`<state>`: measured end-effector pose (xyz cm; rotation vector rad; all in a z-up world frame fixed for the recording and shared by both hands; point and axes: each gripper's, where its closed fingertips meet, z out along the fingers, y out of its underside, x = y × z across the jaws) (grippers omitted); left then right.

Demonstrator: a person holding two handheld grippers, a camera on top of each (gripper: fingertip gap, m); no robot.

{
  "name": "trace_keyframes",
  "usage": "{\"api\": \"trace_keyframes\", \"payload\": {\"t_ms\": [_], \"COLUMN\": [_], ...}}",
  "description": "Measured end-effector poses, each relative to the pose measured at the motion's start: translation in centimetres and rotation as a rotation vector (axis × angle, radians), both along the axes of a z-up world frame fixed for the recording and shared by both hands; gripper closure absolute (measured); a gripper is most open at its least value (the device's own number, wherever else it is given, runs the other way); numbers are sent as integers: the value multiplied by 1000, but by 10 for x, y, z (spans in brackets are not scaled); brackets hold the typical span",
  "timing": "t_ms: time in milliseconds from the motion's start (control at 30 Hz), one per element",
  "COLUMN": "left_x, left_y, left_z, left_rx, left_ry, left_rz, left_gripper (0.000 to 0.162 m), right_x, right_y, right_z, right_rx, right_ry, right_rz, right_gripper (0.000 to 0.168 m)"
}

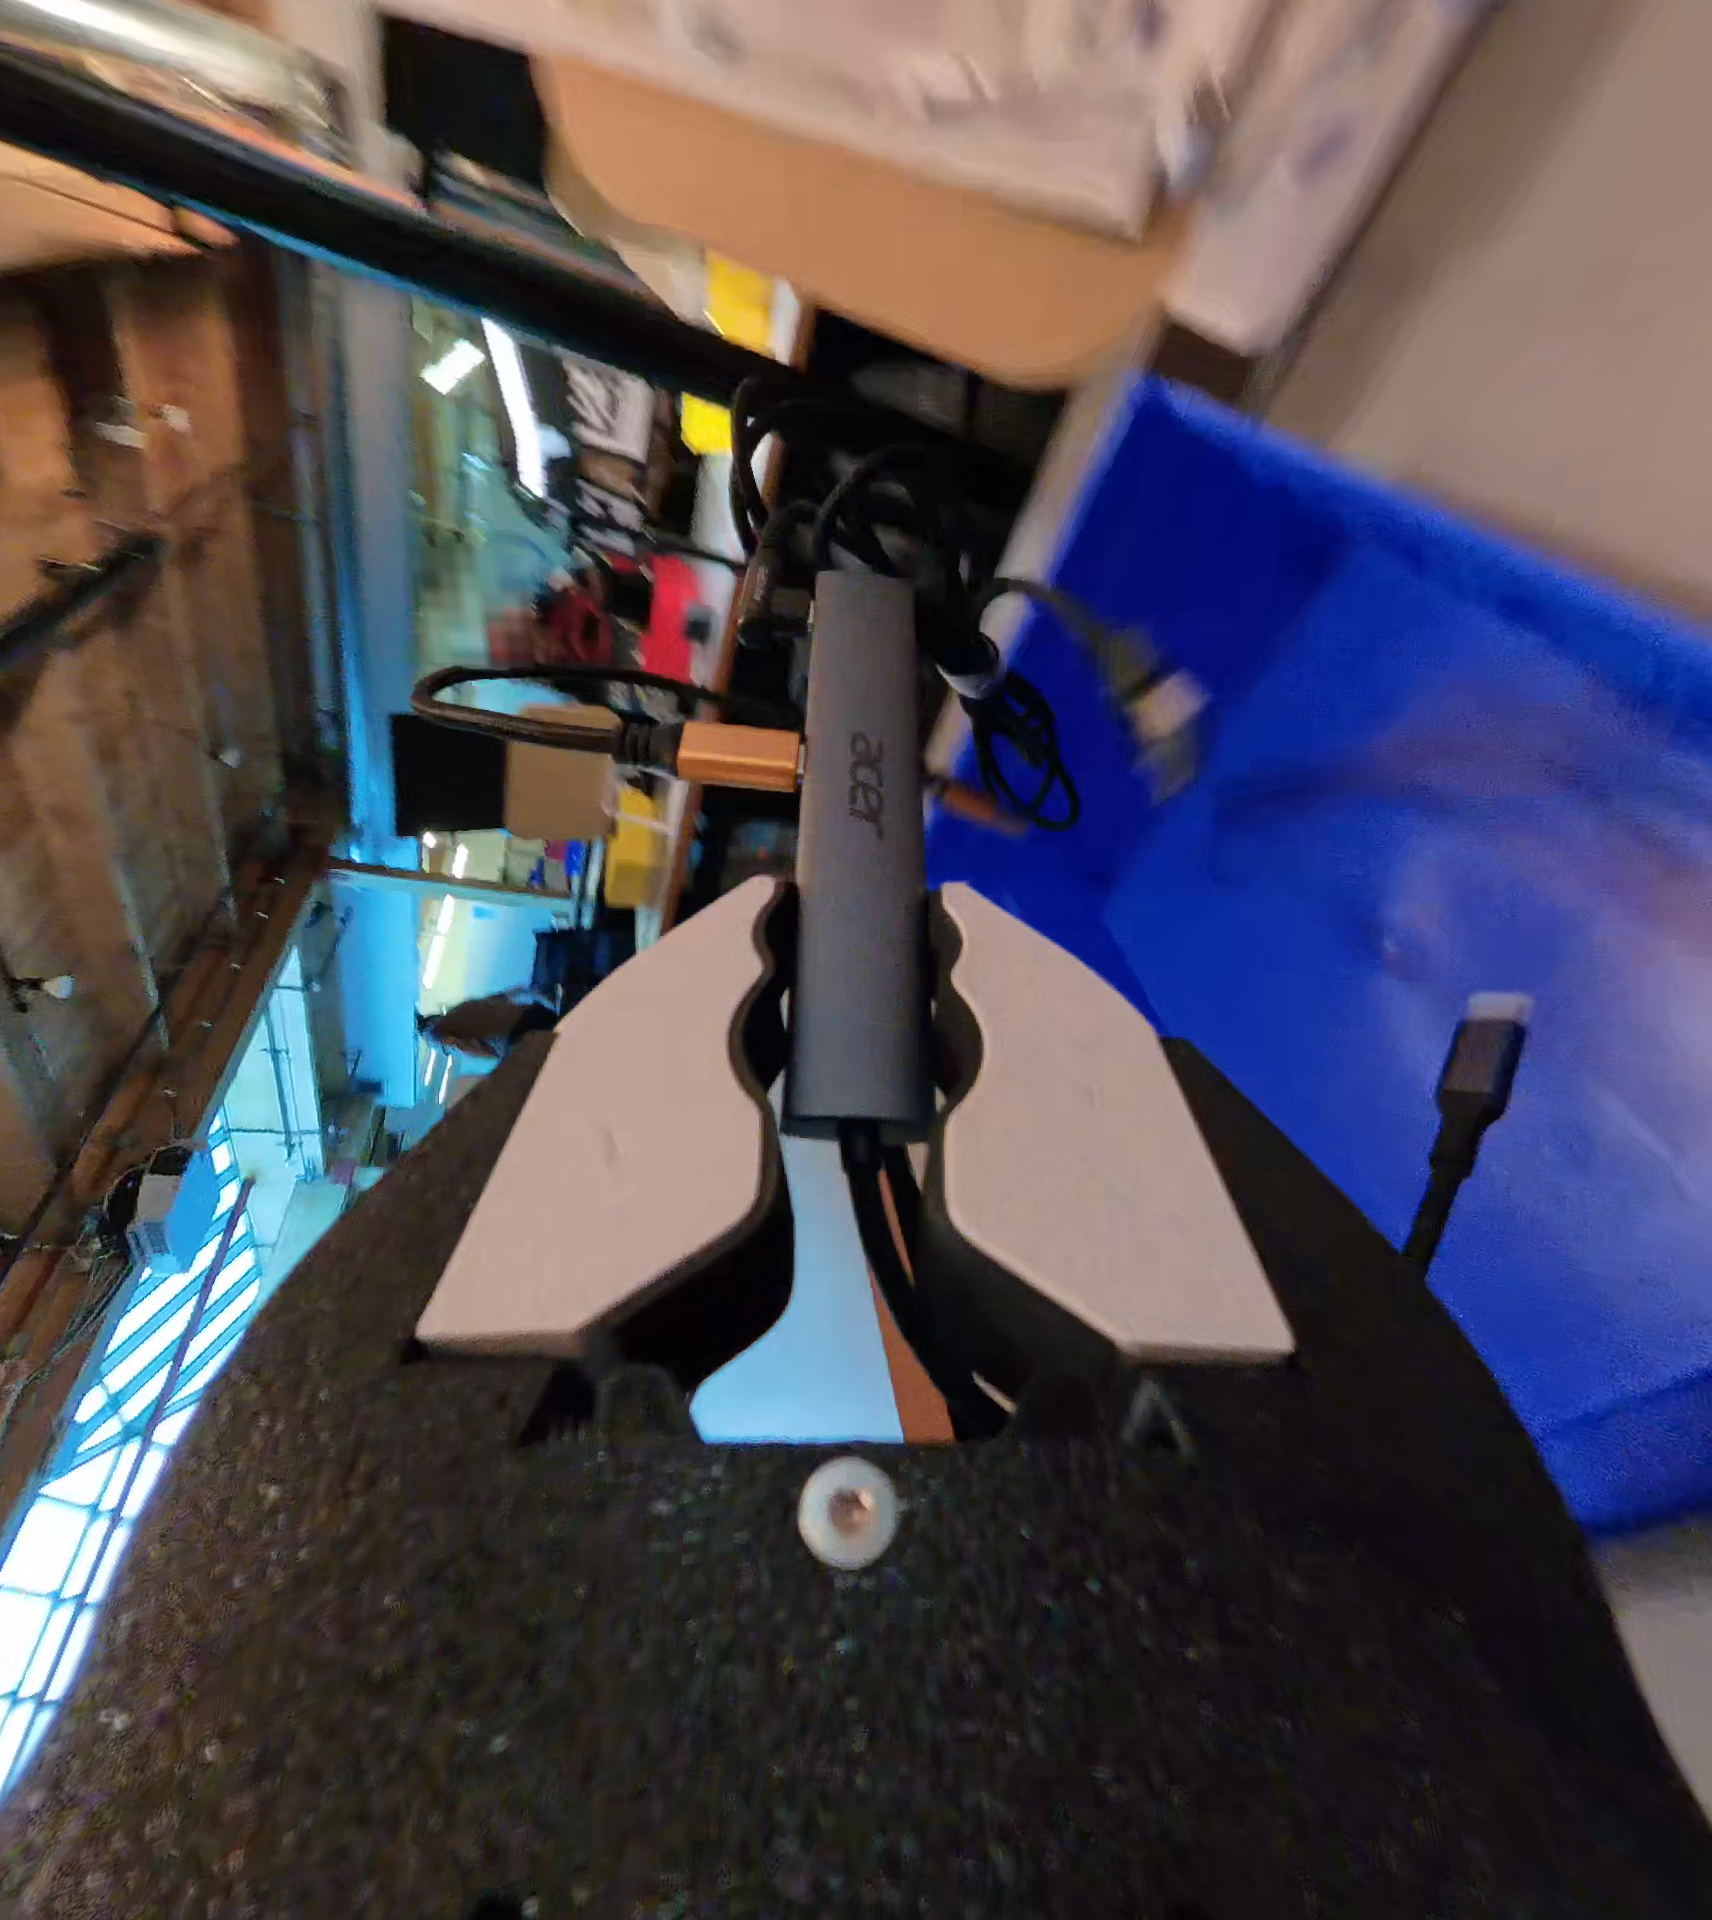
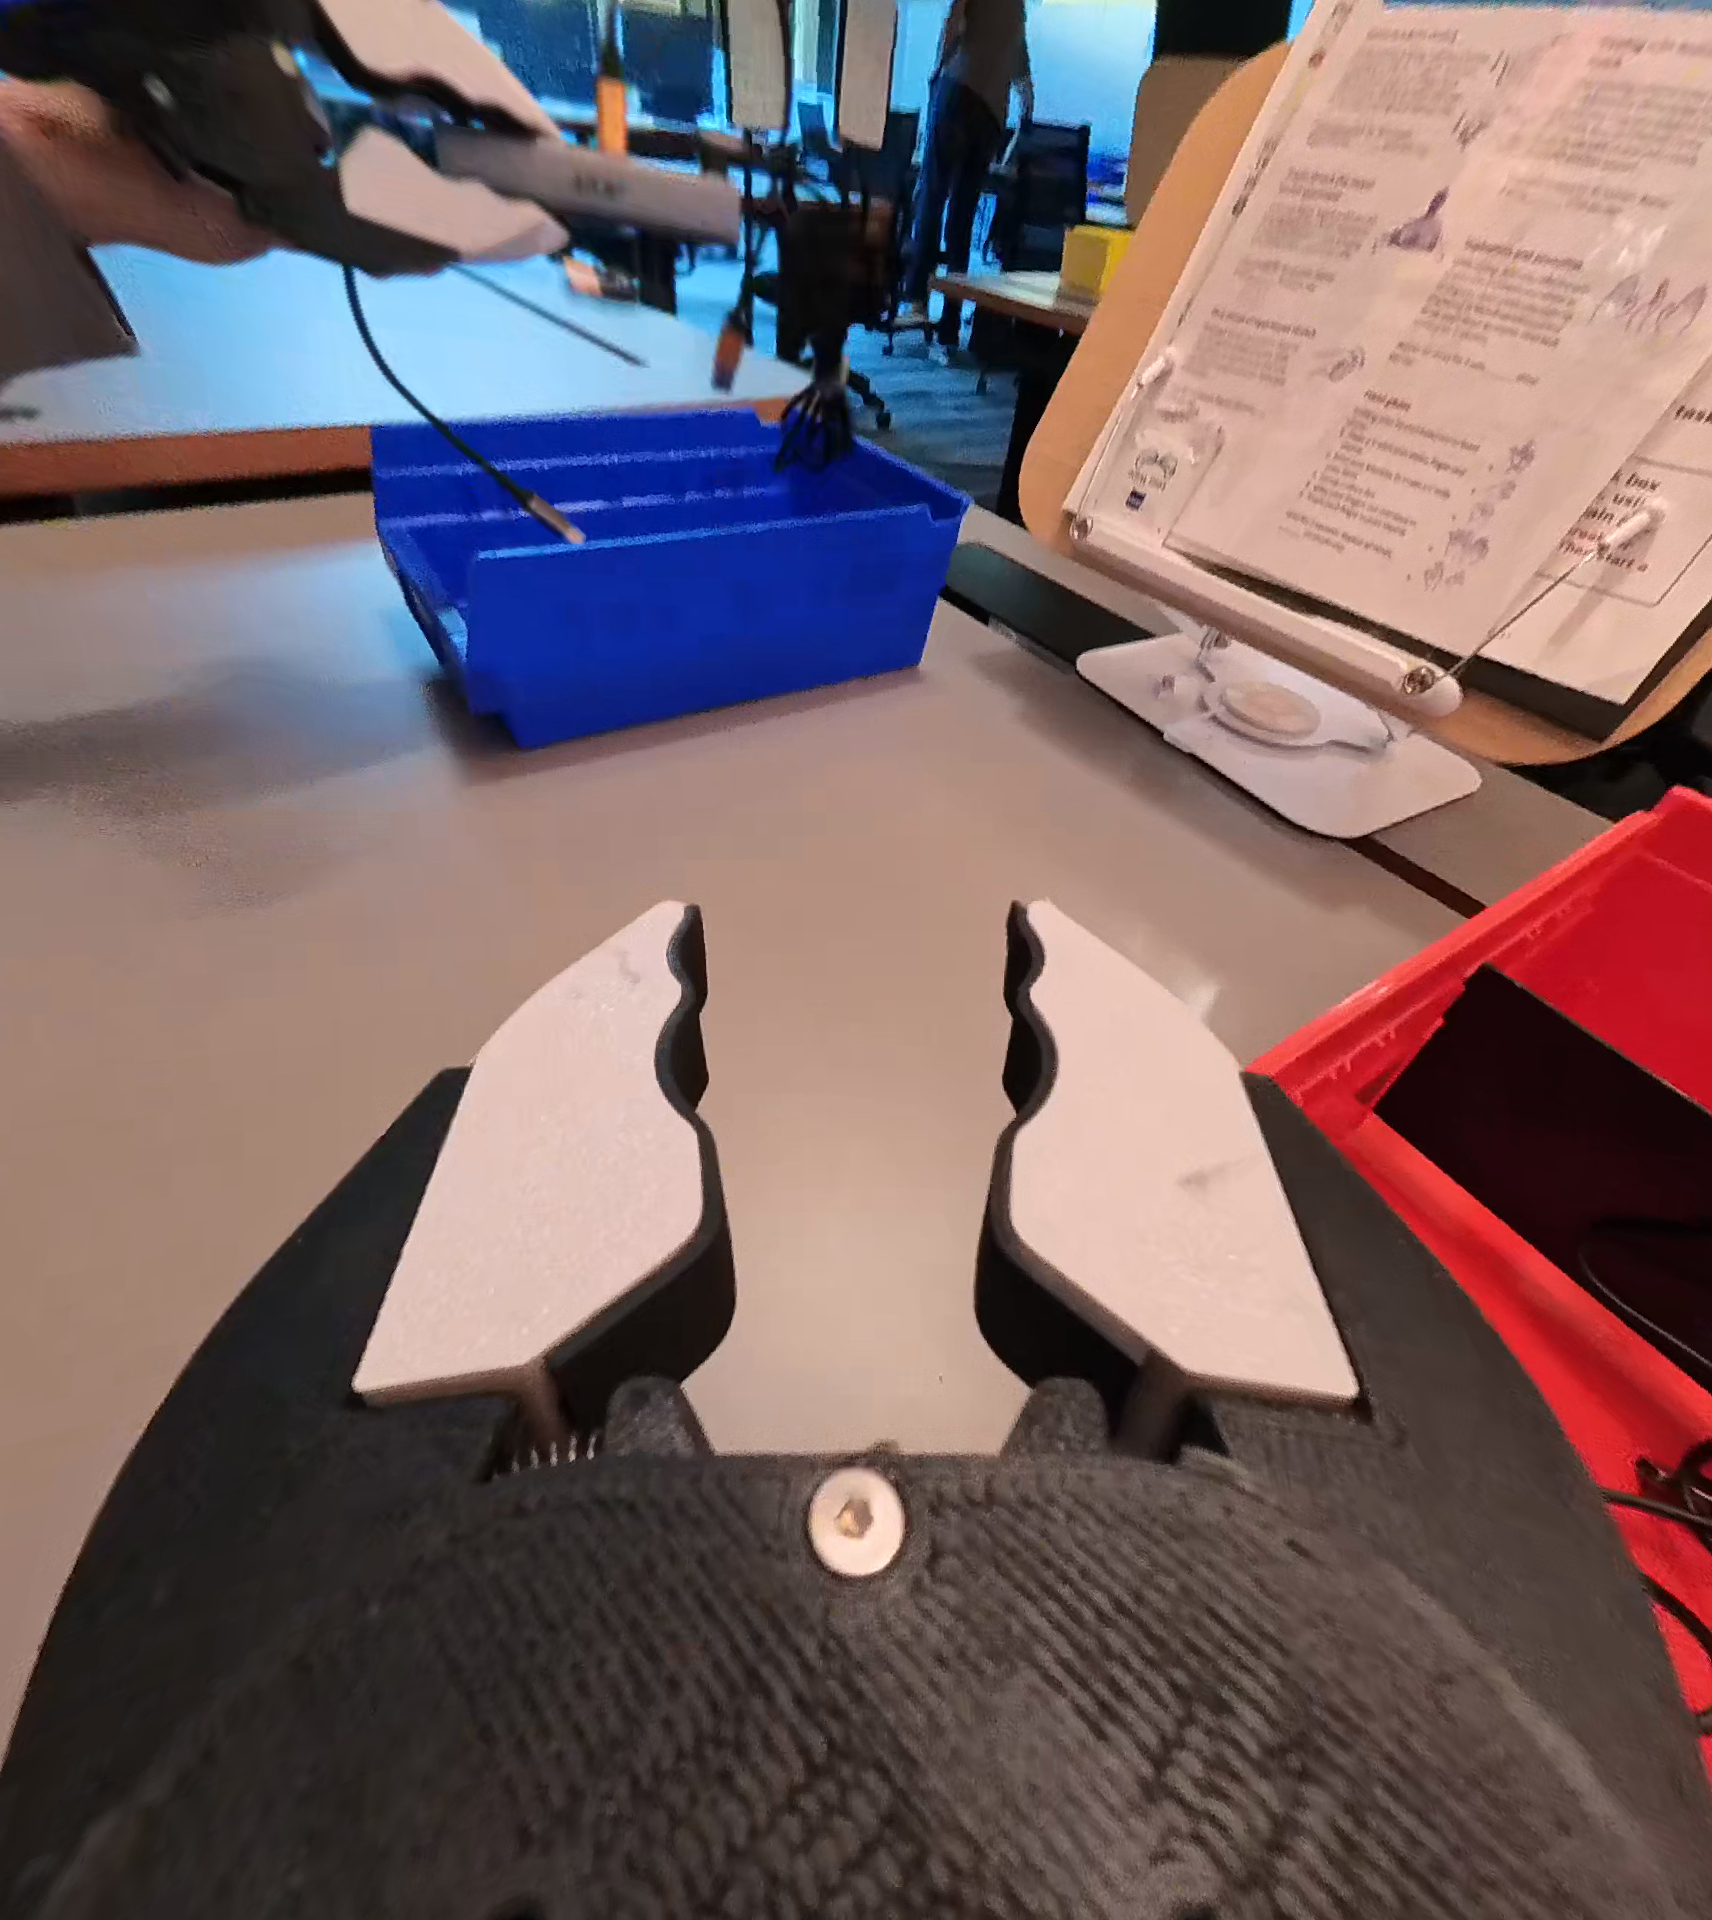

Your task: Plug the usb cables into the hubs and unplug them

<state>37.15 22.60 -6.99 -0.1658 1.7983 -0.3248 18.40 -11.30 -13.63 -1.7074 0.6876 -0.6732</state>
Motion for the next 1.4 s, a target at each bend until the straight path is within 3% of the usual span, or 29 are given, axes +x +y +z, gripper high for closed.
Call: {"api": "trace_keyframes", "payload": {"t_ms": [167,300,400,533,700,833,933,1167,1333,1400], "left_x": [-48,-90,-118,-150,-183,-201,-211,-225,-229,-226], "left_y": [-46,-96,-131,-166,-191,-201,-204,-195,-188,-186], "left_z": [98,115,90,23,-53,-74,-86,-103,-113,-115], "left_rx": [-151,-238,-305,-287,-233,-301,-316,-444,-392,-351], "left_ry": [-149,-38,186,493,684,760,783,949,996,982], "left_rz": [-161,-350,-506,-678,-848,-939,-955,-996,-1023,-1013], "left_gripper": [139,139,139,139,139,139,139,139,139,139], "right_x": [-4,-14,-20,-26,-33,-35,-23,-33,-43,-39], "right_y": [4,7,11,21,66,99,100,113,124,125], "right_z": [17,38,47,52,39,2,-9,-24,-44,-47], "right_rx": [43,74,50,-59,-180,-307,-397,-512,-613,-611], "right_ry": [-64,-129,-183,-293,-433,-414,-443,-537,-505,-474], "right_rz": [13,40,52,59,178,284,214,303,414,386], "right_gripper": [113,115,115,115,118,115,118,133,146,146]}}
